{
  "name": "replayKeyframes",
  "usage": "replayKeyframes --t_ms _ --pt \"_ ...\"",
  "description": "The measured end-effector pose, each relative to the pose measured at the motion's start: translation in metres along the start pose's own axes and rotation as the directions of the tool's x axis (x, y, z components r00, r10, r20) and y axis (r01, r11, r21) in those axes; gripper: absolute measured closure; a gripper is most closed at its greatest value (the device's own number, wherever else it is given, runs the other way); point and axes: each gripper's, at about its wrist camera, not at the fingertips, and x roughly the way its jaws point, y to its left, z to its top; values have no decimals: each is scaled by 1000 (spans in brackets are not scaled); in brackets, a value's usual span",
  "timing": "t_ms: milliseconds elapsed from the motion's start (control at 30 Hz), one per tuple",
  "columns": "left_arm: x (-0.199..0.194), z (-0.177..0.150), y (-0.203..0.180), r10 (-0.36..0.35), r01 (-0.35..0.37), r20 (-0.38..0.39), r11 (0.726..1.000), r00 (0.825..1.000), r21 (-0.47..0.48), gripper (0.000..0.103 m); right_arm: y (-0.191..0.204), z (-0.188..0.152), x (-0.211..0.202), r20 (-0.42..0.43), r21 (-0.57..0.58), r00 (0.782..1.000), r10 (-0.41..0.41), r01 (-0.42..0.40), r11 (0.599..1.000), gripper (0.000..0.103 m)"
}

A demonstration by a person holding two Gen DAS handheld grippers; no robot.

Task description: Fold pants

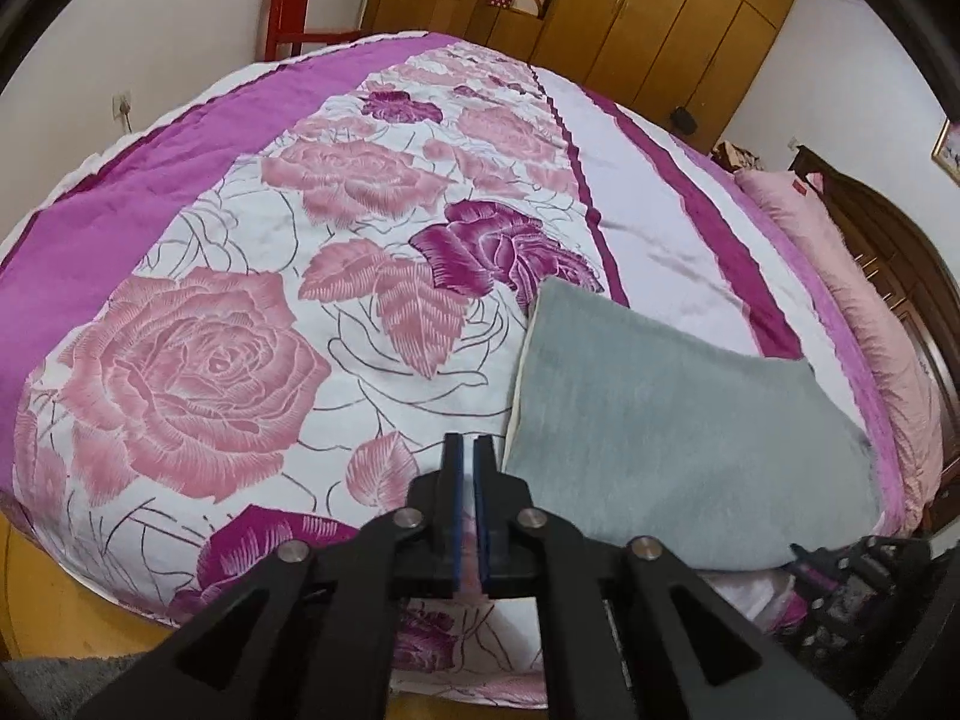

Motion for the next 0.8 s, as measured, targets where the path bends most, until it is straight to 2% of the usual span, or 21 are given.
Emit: replayKeyframes --t_ms 33,100,133,200,300,333,433,467,500,533,567,600,667,700,733,767,800 --pt "0 0 2 -18 18 -4 1000 1000 -10 95 2 0 0 -1 -7 1000 -7 7 1000 99" --pt "-3 1 3 -38 38 0 999 999 -27 69 -2 -1 -6 12 44 1000 11 -11 999 97" --pt "-7 3 1 -29 30 18 999 999 -25 65 -8 -1 -10 26 95 999 41 -43 994 96" --pt "-16 9 -10 -13 13 59 1000 998 7 62 -33 -8 -21 93 273 986 135 -156 949 95" --pt "-20 22 -40 -40 35 78 998 996 55 60 -82 -33 -30 210 541 962 176 -264 799 92" --pt "-18 25 -57 -65 59 76 995 995 79 60 -104 -49 -29 231 641 960 158 -272 718 92" --pt "-5 20 -111 -135 124 64 980 989 157 60 -140 -97 -18 266 803 955 135 -297 517 92" --pt "1 14 -127 -149 136 59 974 987 183 60 -147 -117 -11 266 844 954 136 -299 445 93" --pt "8 7 -139 -152 139 51 970 987 201 61 -150 -136 -4 237 879 962 135 -272 392 97" --pt "19 -5 -156 -144 132 38 965 989 226 64 -150 -151 3 197 902 970 139 -235 362 97" --pt "24 -14 -164 -132 119 43 966 990 230 70 -147 -171 10 104 930 986 131 -143 339 103" --pt "32 -26 -172 -126 111 50 966 991 235 70 -144 -192 12 57 948 991 118 -91 306 103" --pt "46 -43 -180 -101 94 10 958 995 270 70 -146 -223 -1 149 970 984 94 -164 180 103" --pt "54 -49 -185 -76 78 -18 953 997 292 70 -148 -232 -11 126 977 990 62 -134 163 103" --pt "60 -54 -190 -46 50 -20 948 999 315 70 -150 -240 -19 106 981 994 24 -108 162 103" --pt "61 -56 -195 -30 32 -12 943 999 332 70 -151 -251 -30 96 986 995 -18 -93 142 103" --pt "61 -55 -199 -26 28 -9 939 1000 343 70 -152 -266 -41 106 990 993 -46 -102 94 103"
